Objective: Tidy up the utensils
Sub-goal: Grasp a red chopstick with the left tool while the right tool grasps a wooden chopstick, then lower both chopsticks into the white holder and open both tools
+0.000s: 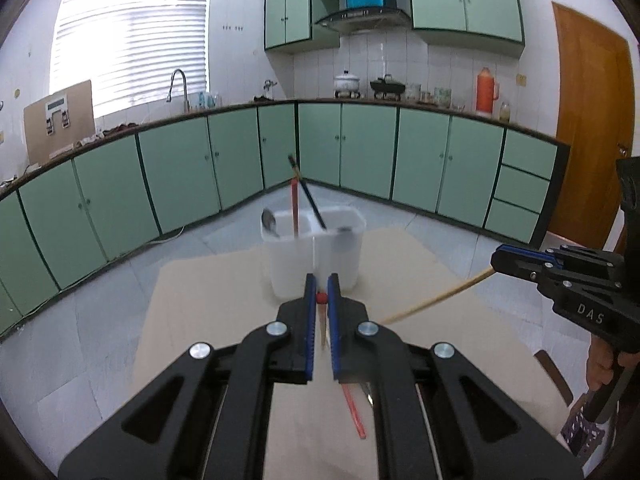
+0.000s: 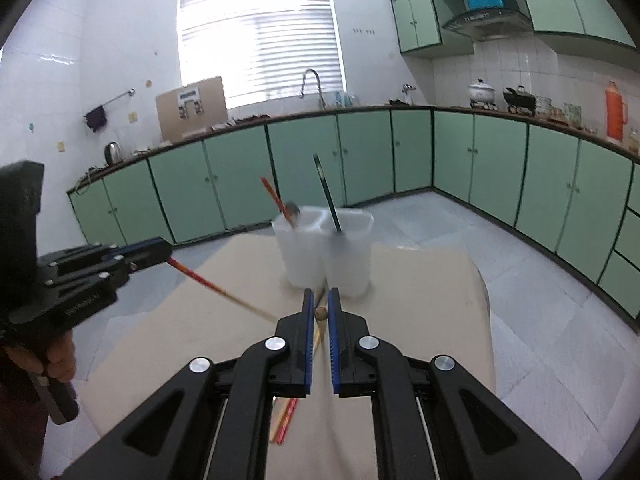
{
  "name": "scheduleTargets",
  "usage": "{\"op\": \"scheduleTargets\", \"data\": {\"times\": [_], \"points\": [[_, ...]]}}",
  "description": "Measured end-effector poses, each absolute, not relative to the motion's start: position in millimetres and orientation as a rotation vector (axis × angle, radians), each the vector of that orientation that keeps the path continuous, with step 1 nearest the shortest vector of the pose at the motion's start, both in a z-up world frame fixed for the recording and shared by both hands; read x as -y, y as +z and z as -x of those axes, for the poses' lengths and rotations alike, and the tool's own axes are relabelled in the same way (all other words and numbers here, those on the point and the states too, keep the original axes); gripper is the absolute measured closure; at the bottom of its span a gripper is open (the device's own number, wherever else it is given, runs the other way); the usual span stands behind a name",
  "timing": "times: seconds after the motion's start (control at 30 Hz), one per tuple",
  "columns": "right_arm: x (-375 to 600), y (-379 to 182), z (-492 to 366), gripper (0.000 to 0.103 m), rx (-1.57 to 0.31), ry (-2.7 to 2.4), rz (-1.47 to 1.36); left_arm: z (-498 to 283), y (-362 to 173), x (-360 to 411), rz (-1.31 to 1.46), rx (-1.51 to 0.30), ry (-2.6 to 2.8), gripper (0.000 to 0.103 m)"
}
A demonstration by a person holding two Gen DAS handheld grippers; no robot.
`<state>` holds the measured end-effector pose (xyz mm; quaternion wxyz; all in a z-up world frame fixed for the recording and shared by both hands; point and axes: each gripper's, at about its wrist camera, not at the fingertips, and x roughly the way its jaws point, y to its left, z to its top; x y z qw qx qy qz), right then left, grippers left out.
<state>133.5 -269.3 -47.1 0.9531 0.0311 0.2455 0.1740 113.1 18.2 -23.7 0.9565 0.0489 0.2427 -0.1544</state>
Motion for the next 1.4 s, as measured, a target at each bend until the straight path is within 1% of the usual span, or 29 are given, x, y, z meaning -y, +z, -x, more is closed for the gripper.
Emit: {"op": "scheduleTargets", "data": {"times": [0.2, 0.4, 0.6, 0.9, 1.07, 1.23, 1.4], "points": [[266, -20, -149, 0.096, -0.484, 0.391, -0.031, -121, -2, -14, -0.095, -0.452, -0.33, 0.098], [261, -8, -162, 0.096, -0.492, 0.417, -0.004, -129, 12, -16, -0.079, -0.439, -0.344, 0.098], [265, 14, -172, 0.096, -0.459, 0.442, -0.016, -136, 29, -25, -0.063, -0.398, -0.327, 0.098], [269, 66, -206, 0.096, -0.36, 0.426, -0.002, -163, 90, -32, -0.065, -0.257, -0.283, 0.098], [267, 86, -231, 0.096, -0.317, 0.413, -0.003, -188, 112, -27, -0.068, -0.209, -0.263, 0.098], [262, 90, -260, 0.096, -0.294, 0.379, 0.015, -219, 116, -16, -0.055, -0.193, -0.27, 0.098], [259, 74, -294, 0.096, -0.305, 0.345, 0.014, -253, 98, -7, -0.047, -0.237, -0.276, 0.098]]}}
